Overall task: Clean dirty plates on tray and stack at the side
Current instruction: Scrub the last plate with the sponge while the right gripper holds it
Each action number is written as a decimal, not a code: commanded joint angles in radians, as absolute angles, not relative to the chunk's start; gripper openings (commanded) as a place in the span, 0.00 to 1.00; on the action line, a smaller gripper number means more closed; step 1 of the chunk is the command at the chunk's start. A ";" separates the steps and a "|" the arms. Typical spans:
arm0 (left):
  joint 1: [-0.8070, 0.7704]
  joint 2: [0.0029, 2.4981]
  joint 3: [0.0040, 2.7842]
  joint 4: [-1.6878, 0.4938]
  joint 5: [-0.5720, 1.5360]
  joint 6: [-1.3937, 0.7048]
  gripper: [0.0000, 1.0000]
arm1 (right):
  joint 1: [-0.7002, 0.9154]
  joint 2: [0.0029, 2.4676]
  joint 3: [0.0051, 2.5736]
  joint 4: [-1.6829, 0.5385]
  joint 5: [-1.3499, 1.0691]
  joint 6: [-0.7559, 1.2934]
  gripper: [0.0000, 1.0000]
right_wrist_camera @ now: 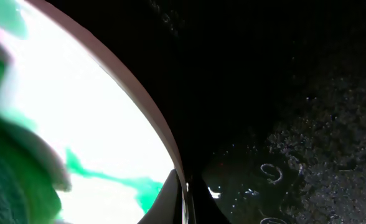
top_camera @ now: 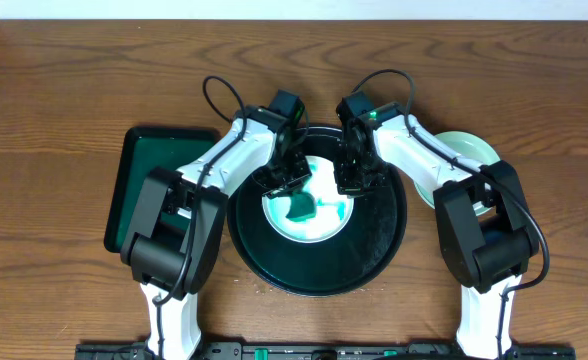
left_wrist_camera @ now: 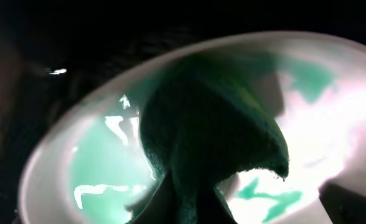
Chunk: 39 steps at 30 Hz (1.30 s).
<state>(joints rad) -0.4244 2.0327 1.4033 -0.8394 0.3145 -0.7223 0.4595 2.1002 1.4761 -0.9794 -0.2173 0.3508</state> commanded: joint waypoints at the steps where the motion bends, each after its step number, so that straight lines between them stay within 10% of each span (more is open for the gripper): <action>1: -0.447 2.065 1.378 -0.914 0.080 -0.802 0.07 | 0.473 2.140 1.458 -0.968 -0.241 0.335 0.01; 13: -0.640 2.065 1.375 -0.842 0.363 -0.688 0.07 | 0.472 2.140 1.458 -0.972 -0.241 0.332 0.01; 39: -0.489 2.044 1.399 -0.838 -0.237 -0.806 0.07 | 0.472 2.140 1.457 -0.972 -0.241 0.332 0.01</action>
<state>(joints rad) -0.5228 2.0220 1.4059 -0.8101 0.0189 -0.7979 0.4561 2.1021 1.4757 -0.9600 -0.2417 0.3397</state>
